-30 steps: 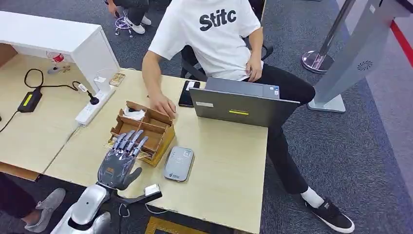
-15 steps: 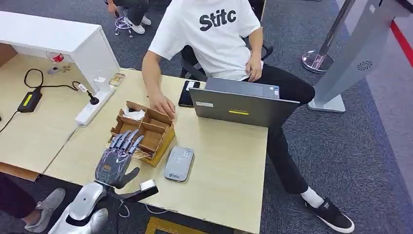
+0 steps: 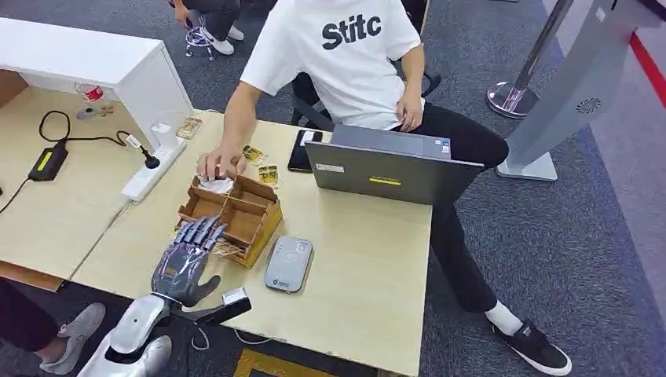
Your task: Pass the card to the sensor for recognition and then transmit it.
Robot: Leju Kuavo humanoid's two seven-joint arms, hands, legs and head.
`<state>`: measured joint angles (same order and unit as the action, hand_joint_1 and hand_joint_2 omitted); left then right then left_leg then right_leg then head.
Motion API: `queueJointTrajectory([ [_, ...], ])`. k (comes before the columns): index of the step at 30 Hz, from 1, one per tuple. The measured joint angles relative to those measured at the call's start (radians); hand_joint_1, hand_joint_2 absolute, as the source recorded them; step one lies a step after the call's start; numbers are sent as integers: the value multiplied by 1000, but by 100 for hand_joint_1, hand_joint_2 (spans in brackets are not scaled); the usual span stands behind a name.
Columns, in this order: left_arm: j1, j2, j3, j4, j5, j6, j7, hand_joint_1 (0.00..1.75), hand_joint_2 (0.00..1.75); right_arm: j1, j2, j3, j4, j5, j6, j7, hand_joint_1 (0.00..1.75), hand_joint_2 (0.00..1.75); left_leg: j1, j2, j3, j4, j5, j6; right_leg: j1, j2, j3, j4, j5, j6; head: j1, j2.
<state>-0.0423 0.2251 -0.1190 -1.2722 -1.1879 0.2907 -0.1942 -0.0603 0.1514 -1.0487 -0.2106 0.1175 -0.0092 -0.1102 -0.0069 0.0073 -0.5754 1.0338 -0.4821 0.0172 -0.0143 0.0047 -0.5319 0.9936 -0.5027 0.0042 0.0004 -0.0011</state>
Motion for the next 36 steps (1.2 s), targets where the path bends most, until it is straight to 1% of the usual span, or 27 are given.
queueJointTrajectory([
  [3, 0, 0, 2, 9, 2, 5, -3, 0, 175, 0, 3, 0, 0, 6, 0, 0, 0, 175, 0, 0, 0, 0, 0, 0, 0, 0, 0, 0, 0, 0, 0, 0],
  [4, 0, 0, 4, 11, 6, 8, -6, 12, 175, 0, 3, 0, 0, 9, 0, 0, 0, 175, 0, 0, 0, 0, 0, 0, 0, 0, 0, 0, 0, 0, 0, 0],
  [10, 0, -2, 10, 15, 18, 15, -20, 12, 175, 0, 4, 0, 0, 12, 0, 0, 0, 175, 0, 0, 0, 0, 0, 0, 0, 0, 0, 0, 0, 0, 0, 0],
  [11, 0, -3, 10, 15, 18, 15, -21, 150, 175, 0, 4, 0, 0, 12, 0, 0, 0, 175, 0, 0, 0, 0, 0, 0, 0, 0, 0, 0, 0, 0, 0, 0],
  [12, 0, -3, 11, 15, 18, 15, -21, 175, 175, 0, 4, 0, 0, 12, 0, 0, 0, 175, 0, 0, 0, 0, 0, 0, 0, 0, 0, 0, 0, 0, 0, 0],
  [19, 0, -5, 11, 15, 26, 23, -22, 175, 175, 0, 4, 0, 0, 15, 0, 0, 0, 175, 0, 0, 0, 0, 0, 0, 0, 0, 0, 0, 0, 0, 0, 0],
  [21, -1, -6, 12, 15, 42, 28, -30, 175, 175, 0, 5, 0, 0, 18, 0, 0, 0, 175, 0, 0, 0, 0, 0, 0, 0, 0, 0, 0, 0, 0, 0, 0],
  [24, -10, -9, 14, 14, 68, 53, -45, 175, 175, 0, 5, 0, 0, 23, 0, 0, 0, 175, 0, 0, 0, 0, 0, 0, 0, 0, 0, 0, 0, 0, 0, 0],
  [26, -15, -13, 16, 4, 85, 64, -54, 175, 175, 0, 5, 0, 0, 29, -7, -19, 0, 175, 0, 0, 0, 0, 0, 0, 0, 0, 0, 0, 0, 0, 0, 0],
  [27, -14, -15, 16, -8, 91, 68, -54, 175, 175, 1, 5, 0, -2, 37, -19, -55, 0, 175, 0, 0, 0, 0, 0, 0, 0, 0, 0, 0, 0, 0, 0, 0],
  [28, -13, -17, 17, -27, 93, 71, -54, 175, 175, 3, 6, 0, -3, 45, -20, -117, 0, 175, 0, 0, 0, 0, 0, 0, 0, 0, 0, 0, 0, 0, 0, 0],
  [29, -9, -19, 18, -43, 91, 76, -53, 175, 175, 4, 7, 0, -7, 50, -6, -183, 0, 175, 0, 0, 0, 0, 0, 0, 0, 0, 0, 0, 0, 0, 0, 0],
  [31, 5, -24, 30, -82, 82, 82, -50, 175, 175, 7, 9, 2, -19, 63, 51, -315, 0, 175, 0, 0, 0, 0, 0, 0, 0, 0, 0, 0, 0, 0, 0, 0],
  [33, 19, -27, 38, -114, 73, 90, -45, 175, 175, 7, 9, 3, -32, 72, 97, -395, 0, 175, 0, 0, 0, 0, 0, 0, 0, 0, 0, 0, 0, 0, 0, 0],
  [34, 25, -29, 42, -127, 68, 92, -41, 175, 175, 7, 9, 3, -42, 76, 130, -439, 0, 175, 0, 0, 0, 0, 0, 0, 0, 0, 0, 0, 0, 0, 0, 0],
  [36, 37, -32, 51, -149, 61, 98, -39, 175, 175, 7, 9, 4, -62, 87, 193, -506, 0, 175, 0, 0, -1, 0, 0, 0, 0, 0, 0, 0, 0, 0, 0, 0],
])
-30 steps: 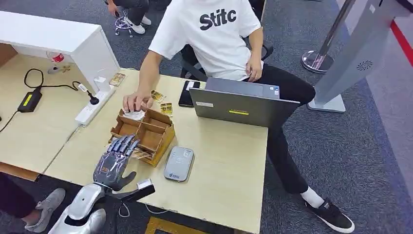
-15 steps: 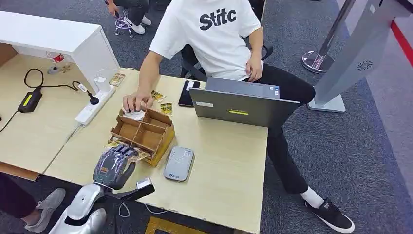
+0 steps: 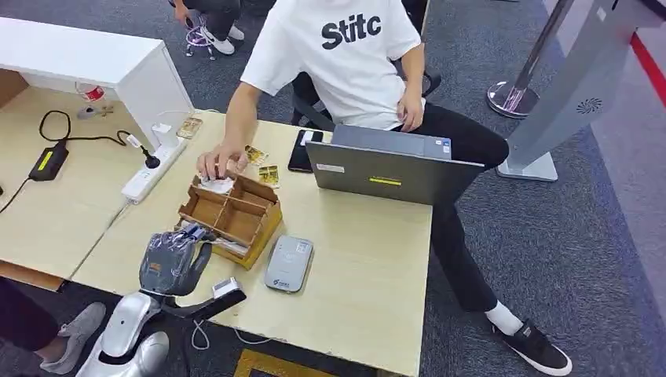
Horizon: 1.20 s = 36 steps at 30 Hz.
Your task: Pass the card to the sensor for recognition and then transmit it.
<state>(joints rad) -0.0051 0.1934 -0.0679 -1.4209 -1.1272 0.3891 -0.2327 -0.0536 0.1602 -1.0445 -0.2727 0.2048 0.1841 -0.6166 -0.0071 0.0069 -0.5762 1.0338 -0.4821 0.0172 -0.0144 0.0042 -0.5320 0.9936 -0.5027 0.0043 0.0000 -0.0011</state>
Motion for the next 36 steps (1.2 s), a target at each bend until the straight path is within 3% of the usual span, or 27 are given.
queueJointTrajectory([
  [4, 21, -6, 16, -47, -13, 19, 2, 175, 175, -5, 7, 3, -72, 18, 86, -59, 0, 175, 0, 0, 0, 0, 0, 0, 0, 0, 0, 0, 0, 0, 0, 0],
  [11, 40, -17, 40, -99, -9, 34, 9, 175, 175, -9, 27, 8, -155, 39, 126, -75, 0, 175, 0, 0, 0, 0, 0, 0, 0, 0, 0, 0, 0, 0, 0, 0],
  [24, 38, -59, 165, -135, 94, 73, 53, 175, 175, -10, 43, -7, -157, -37, 258, -29, 0, 175, 0, 0, 0, 0, 0, 0, 0, 0, -1, 0, 0, 0, 0, 0],
  [25, 33, -62, 177, -135, 108, 73, 53, 161, 175, -11, 43, -10, -152, -40, 259, -25, 0, 175, 0, 0, 0, 0, 0, 0, 0, 0, -1, 0, 0, 0, 0, 0],
  [27, 24, -70, 200, -135, 128, 77, 53, 0, 175, -13, 43, -21, -143, -47, 260, -20, 0, 175, 0, 1, 0, 0, 0, 0, 0, 1, -1, 0, 0, 0, 0, 0],
  [36, 19, -98, 261, -135, 220, 100, 18, 0, 175, -19, 37, -56, -113, -76, 275, 11, 0, 175, 0, 0, -1, 0, 0, 0, 0, 1, -1, 0, 0, 0, 0, 0],
])
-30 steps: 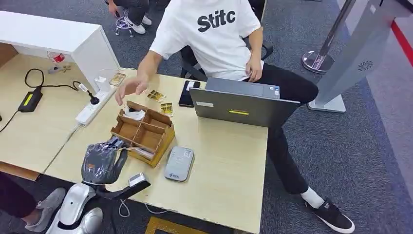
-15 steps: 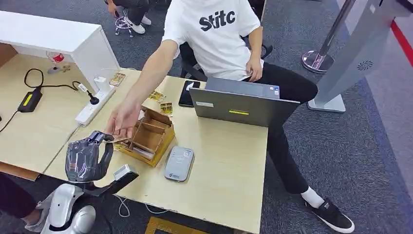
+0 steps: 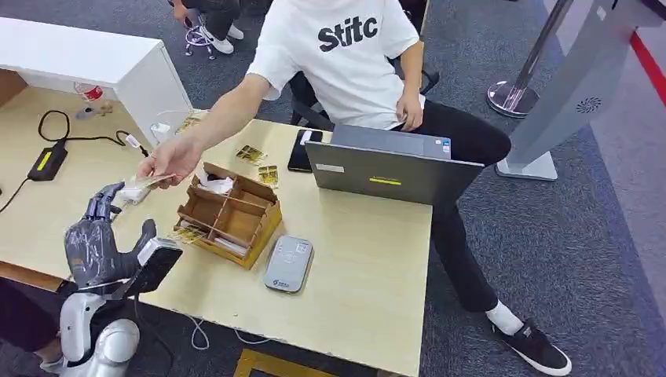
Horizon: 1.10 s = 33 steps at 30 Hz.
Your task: Pass the card to the sensor for recognition and then transmit it.
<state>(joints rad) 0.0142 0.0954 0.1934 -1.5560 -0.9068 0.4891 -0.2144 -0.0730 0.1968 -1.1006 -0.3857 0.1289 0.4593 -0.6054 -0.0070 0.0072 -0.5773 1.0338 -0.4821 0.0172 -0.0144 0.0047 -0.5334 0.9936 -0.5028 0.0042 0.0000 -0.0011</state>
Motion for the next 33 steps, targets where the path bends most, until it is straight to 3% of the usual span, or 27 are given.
queueJointTrajectory([
  [10, 0, -11, 20, 0, 20, 3, -5, 0, 175, -2, -3, -11, 11, -6, 2, 8, 0, 175, 0, 0, 0, 0, 0, 0, 0, 0, 0, 0, 0, 0, 0, 0],
  [12, 0, -14, 30, 0, 65, 10, -36, 0, 175, -3, -3, -19, 16, -21, 11, 22, 0, 175, 0, 0, 0, 0, 0, 0, 0, 0, 0, 0, 0, 0, 0, 0],
  [14, 1, -24, 48, 0, 135, 47, -105, 0, 175, -2, -6, -27, 23, -30, 10, 37, 0, 175, 0, 0, 0, 0, 0, 0, 0, 0, 0, 0, 0, 0, 0, 0],
  [18, 16, -63, 96, -22, 289, 97, -246, 0, 175, 4, -19, -52, 45, -27, -60, 74, 0, 175, 0, 0, -1, 0, 0, 0, 0, 0, 0, 0, 0, 0, 0, 0],
  [20, 31, -84, 123, -43, 351, 93, -280, 0, 175, 9, -25, -64, 56, -18, -111, 95, 0, 175, 0, 0, -1, 0, 0, 0, 0, 0, 0, 0, 0, 0, 1, 0],
  [23, 58, -105, 171, -69, 405, 66, -306, 0, 175, 19, -32, -65, 71, 60, -244, 114, 0, 175, 0, 0, -1, 0, 0, 0, 0, 0, 0, -1, 0, 0, 0, 0],
  [26, 85, -131, 213, -77, 513, -26, -328, 0, 175, 24, -35, -64, 89, 85, -281, 137, 0, 175, 0, 0, -1, 0, 0, 0, 0, 0, -1, -1, 0, 0, 1, 0],
  [29, 109, -176, 261, -75, 662, -211, -336, 0, 175, 25, -35, -64, 105, 92, -314, 163, 0, 175, 0, 0, -1, 0, 0, 0, 0, 0, -1, -1, 0, 0, 0, 0],
  [33, 119, -259, 364, 13, 711, -504, -375, 0, 175, 25, -35, -65, 121, 103, -351, 195, 0, 175, 0, 0, -1, 0, 0, 0, 0, 0, 0, -1, 0, 0, 0, 0],
])
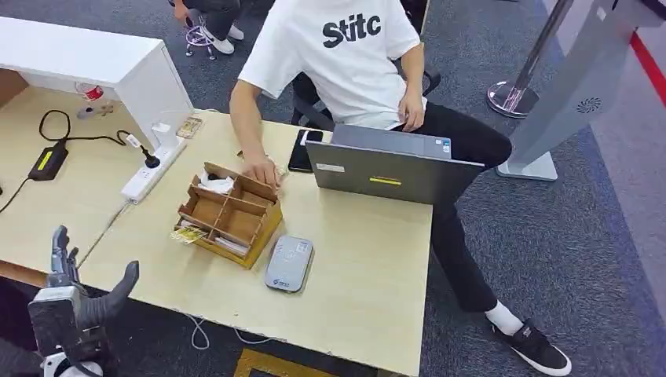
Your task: Pass the card to the sensor for recognition and then transmit it.
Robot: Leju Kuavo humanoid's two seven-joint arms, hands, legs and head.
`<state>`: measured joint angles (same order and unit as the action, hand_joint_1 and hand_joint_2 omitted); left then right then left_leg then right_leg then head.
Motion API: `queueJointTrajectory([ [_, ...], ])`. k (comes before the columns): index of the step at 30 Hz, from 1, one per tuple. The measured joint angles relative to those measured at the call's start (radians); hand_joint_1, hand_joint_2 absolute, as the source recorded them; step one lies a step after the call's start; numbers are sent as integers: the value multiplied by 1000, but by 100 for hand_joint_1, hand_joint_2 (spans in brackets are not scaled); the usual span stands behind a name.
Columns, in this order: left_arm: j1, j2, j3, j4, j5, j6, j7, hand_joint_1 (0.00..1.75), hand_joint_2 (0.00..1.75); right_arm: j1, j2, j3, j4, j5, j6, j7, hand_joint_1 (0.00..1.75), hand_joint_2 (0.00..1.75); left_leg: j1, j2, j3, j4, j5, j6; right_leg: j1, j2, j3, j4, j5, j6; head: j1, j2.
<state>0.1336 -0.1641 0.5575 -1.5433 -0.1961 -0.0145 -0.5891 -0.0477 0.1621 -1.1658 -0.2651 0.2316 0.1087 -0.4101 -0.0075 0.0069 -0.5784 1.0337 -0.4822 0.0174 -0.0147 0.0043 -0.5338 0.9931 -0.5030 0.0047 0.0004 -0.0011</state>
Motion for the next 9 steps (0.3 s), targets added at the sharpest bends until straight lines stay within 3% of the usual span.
queueJointTrajectory([
  [2, -1, -30, 61, 79, 18, -155, -44, 0, 175, 1, 0, -1, 5, 9, -23, 11, 0, 175, 0, 0, 0, 0, 0, 0, 0, 0, 0, 0, 0, 0, 0, 0],
  [4, -7, -51, 126, 160, 23, -262, -83, 0, 175, 0, 0, -2, 8, 14, -49, 22, 0, 175, 0, 0, 0, 0, 0, 0, 0, 0, 0, 0, 0, 0, 0, 0],
  [9, -38, -59, 288, 334, 67, -414, -106, 0, 175, 0, 0, -9, 13, 39, -114, 85, 0, 175, 0, 0, 0, 0, 0, 0, 0, 0, -1, 0, 0, 0, 0, 0],
])
